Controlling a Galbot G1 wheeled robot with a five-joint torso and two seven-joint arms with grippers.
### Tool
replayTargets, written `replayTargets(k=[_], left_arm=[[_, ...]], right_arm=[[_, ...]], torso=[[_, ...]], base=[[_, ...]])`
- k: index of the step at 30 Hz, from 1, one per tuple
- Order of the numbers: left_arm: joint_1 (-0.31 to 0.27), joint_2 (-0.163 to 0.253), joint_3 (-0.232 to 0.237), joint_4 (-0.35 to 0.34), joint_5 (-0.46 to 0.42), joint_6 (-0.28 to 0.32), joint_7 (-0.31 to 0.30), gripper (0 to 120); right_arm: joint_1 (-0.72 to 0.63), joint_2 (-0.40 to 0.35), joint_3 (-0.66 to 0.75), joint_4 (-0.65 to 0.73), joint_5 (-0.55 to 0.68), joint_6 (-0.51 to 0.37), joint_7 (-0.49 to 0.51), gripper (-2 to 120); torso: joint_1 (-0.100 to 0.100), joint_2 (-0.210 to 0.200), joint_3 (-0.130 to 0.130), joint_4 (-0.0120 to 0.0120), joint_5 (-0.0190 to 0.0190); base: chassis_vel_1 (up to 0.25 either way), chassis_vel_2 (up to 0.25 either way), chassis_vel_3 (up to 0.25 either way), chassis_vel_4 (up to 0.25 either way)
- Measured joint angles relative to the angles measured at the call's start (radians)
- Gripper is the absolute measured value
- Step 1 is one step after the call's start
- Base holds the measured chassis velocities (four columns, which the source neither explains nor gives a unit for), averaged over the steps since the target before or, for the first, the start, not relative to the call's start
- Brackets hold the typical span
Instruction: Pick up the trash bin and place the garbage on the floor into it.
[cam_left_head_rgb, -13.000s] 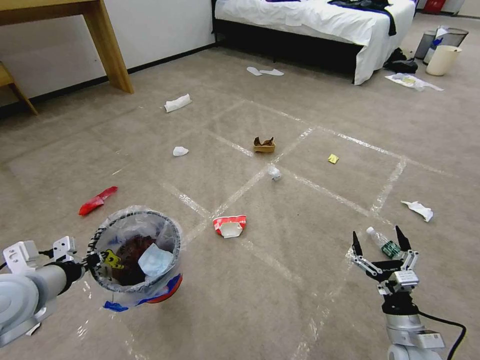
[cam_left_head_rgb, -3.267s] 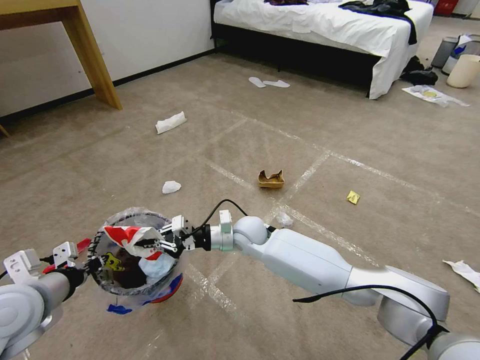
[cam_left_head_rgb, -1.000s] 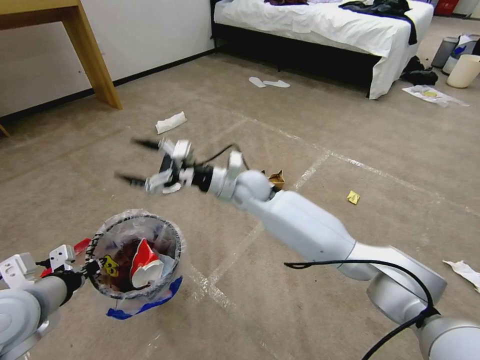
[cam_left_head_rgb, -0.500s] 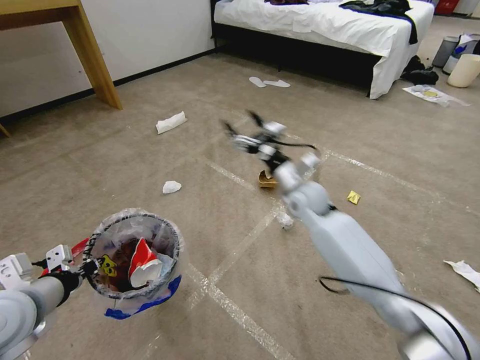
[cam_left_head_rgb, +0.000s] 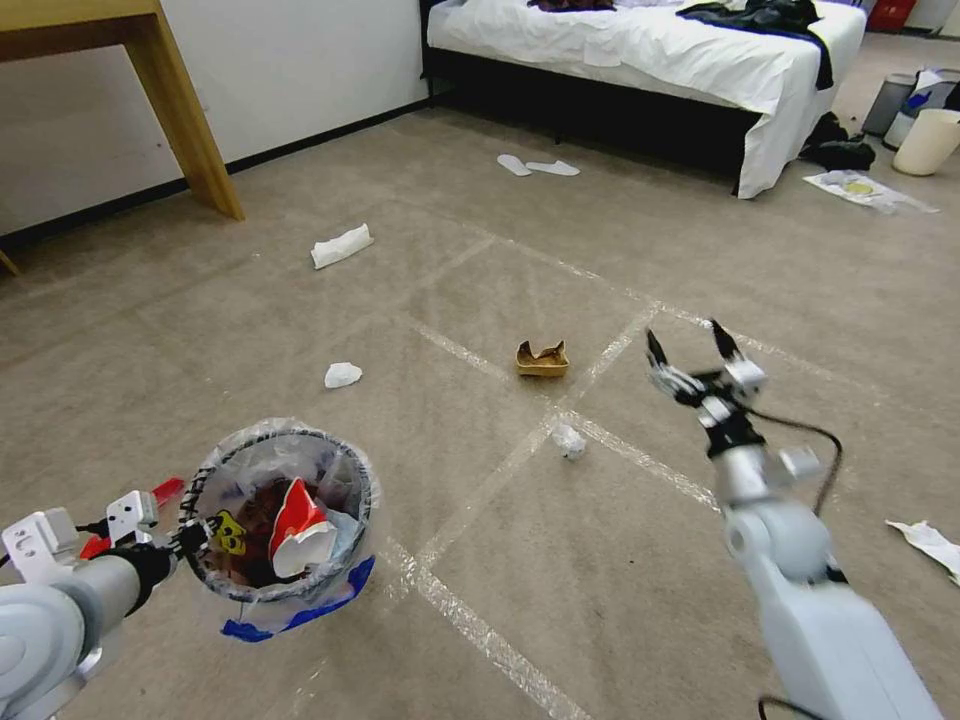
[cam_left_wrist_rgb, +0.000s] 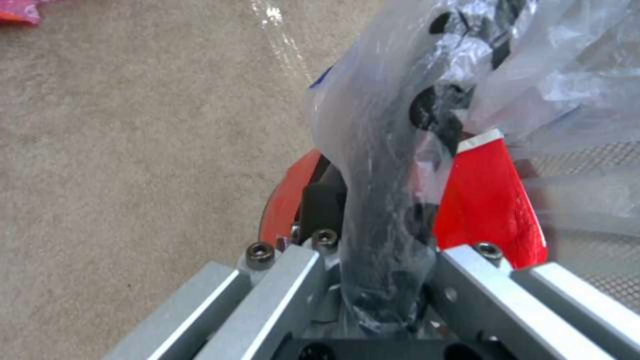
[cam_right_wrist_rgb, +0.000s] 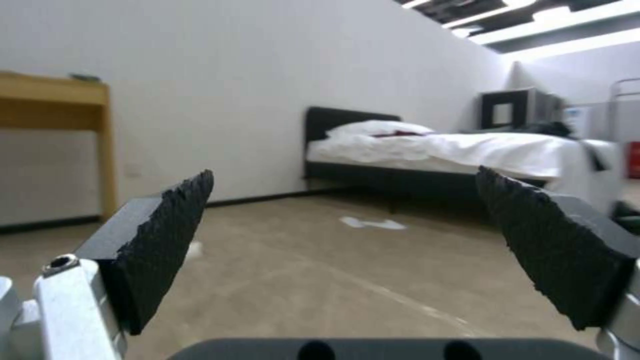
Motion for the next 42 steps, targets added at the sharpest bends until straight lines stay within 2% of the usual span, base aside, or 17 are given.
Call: replayTargets(k=[5,9,23,42], left_arm=[[-0.004,0.01,0.001,-0.004,-0.004,0.0,0.007,1],[-0.005,0.009,0.005,-0.006,-0.004,0.0,0.008,1],[-0.005,0.0,0.008,-0.019,-0.005,0.001,0.011,1],[-0.003,-0.021,0.005,-0.027,0.001,0.001,0.008,1]], right_arm=[[-0.119,0.045,0.097,0.043,-0.027,0.048,-0.017,100],[-0.147,0.061,0.126,0.048,-0.036,0.075,-0.031,100],[-0.193,0.123,0.15,0.025,-0.104,0.161,-0.057,100],[-0.19,0.131,0.147,-0.007,-0.133,0.196,-0.065,100]], torso=[[0.0,0.0,0.0,-0.0001,-0.0002],[0.0,0.0,0.0,0.0,-0.0002],[0.0,0.0,0.0,0.0,-0.0001],[0.0,0.0,0.0,0.0001,-0.0001]], base=[[0.0,0.0,0.0,0.0],[0.0,0.0,0.0,0.0],[0.0,0.0,0.0,0.0],[-0.002,0.002,0.003,-0.002]])
